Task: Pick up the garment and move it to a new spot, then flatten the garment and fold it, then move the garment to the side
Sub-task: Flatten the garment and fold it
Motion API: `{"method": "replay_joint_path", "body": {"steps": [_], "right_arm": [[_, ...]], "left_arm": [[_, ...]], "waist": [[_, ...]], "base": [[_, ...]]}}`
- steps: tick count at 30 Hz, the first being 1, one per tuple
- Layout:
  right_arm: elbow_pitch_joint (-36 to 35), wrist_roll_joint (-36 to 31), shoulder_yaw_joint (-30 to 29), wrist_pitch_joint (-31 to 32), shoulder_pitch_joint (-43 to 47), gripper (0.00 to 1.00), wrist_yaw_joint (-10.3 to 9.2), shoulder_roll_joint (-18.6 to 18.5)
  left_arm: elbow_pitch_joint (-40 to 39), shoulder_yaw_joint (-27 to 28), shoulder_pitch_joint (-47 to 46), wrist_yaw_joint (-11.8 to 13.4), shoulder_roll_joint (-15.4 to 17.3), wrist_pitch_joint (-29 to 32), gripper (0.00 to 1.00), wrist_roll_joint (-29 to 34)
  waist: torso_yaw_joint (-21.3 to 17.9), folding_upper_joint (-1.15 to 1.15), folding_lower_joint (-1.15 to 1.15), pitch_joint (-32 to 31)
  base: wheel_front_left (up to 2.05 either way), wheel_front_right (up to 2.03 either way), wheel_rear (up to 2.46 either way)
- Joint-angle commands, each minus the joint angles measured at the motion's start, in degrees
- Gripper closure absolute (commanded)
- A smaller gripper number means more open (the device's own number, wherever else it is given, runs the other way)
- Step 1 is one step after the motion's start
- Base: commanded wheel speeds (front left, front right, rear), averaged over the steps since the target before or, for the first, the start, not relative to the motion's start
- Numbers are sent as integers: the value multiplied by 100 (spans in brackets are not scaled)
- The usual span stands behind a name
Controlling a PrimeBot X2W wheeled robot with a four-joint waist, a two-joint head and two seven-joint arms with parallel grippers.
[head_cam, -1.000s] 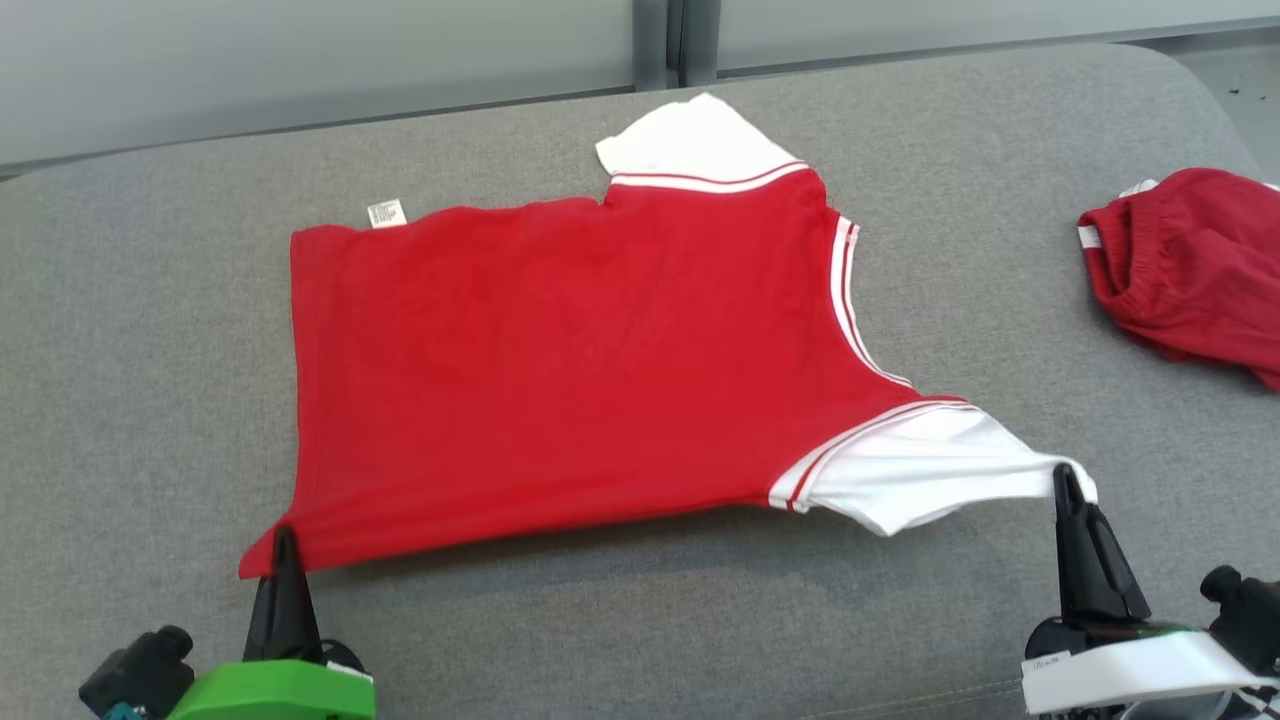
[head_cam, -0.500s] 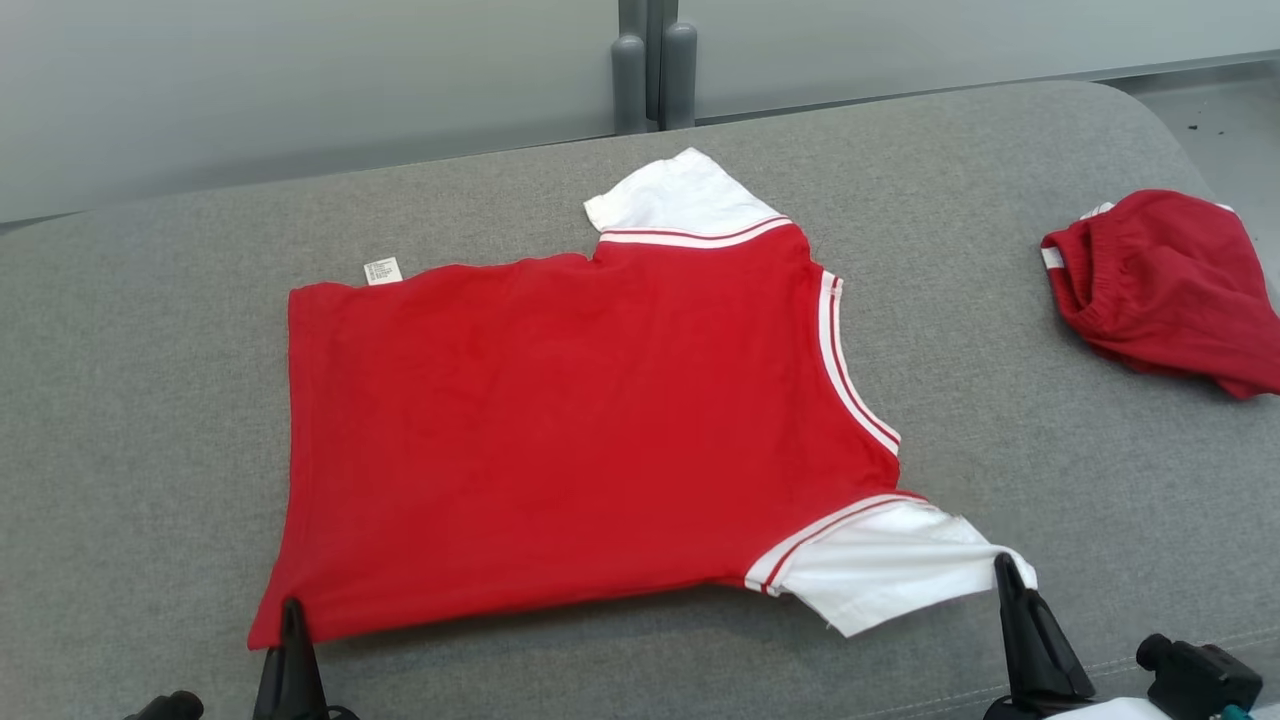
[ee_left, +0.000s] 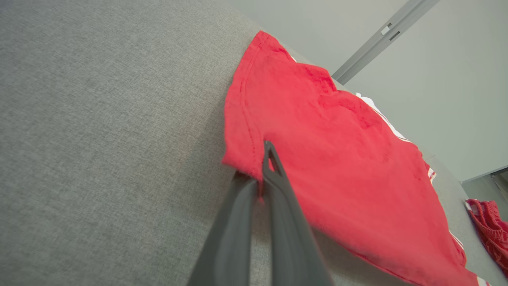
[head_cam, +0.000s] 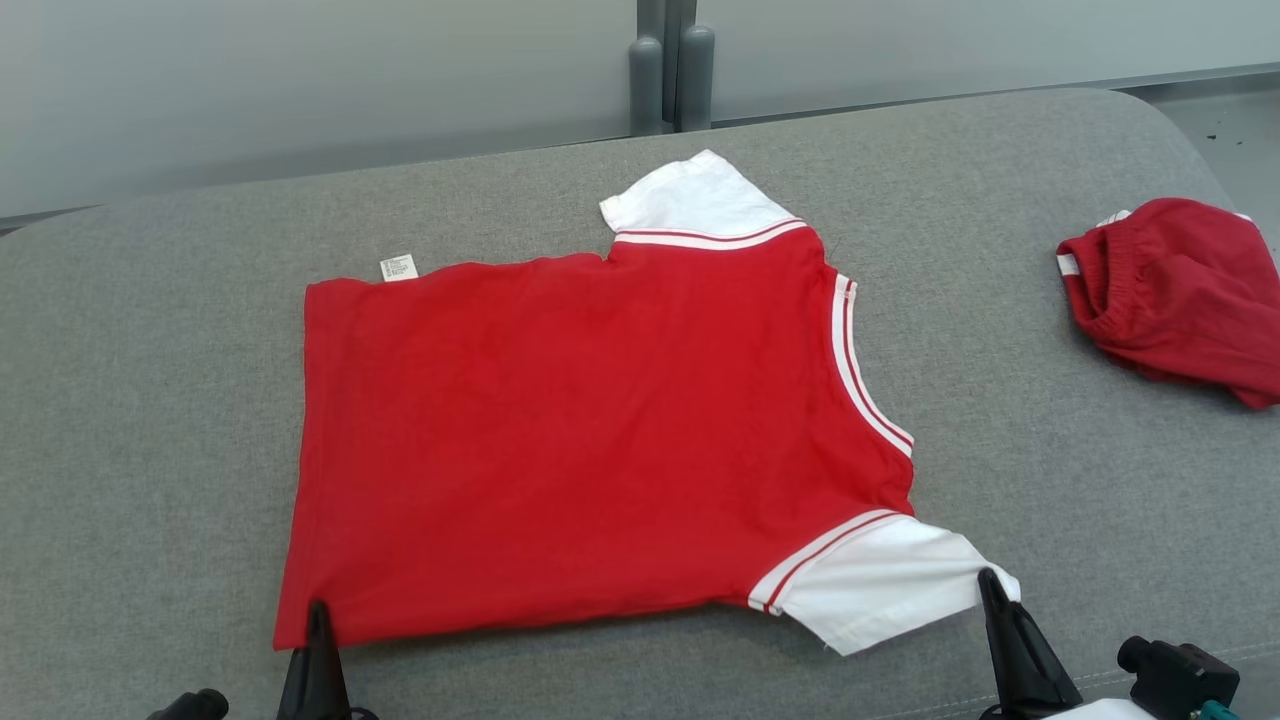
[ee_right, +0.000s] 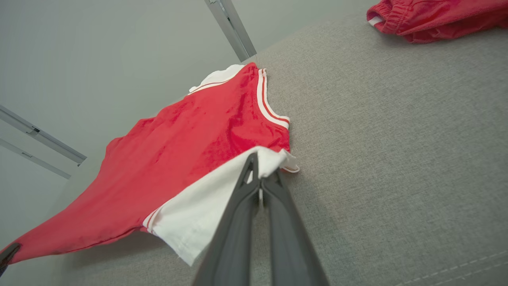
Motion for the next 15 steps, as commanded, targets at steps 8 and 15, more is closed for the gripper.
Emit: {"method": "replay_joint_path", "body": {"steps": [8,15], "right_arm": [[89,53,72,42,-169,100,-8,-121],[169,-39,128,61,-549,100,-7,-234]], "left_arm": [[135,-140,-77,75,14,-20,100,-90],[265,-307,-614,-31,14,-2,100,-363]], "waist": [[4,0,0,79],[114,0,0,216]], "base": [[0,0,0],[0,0,0]]}}
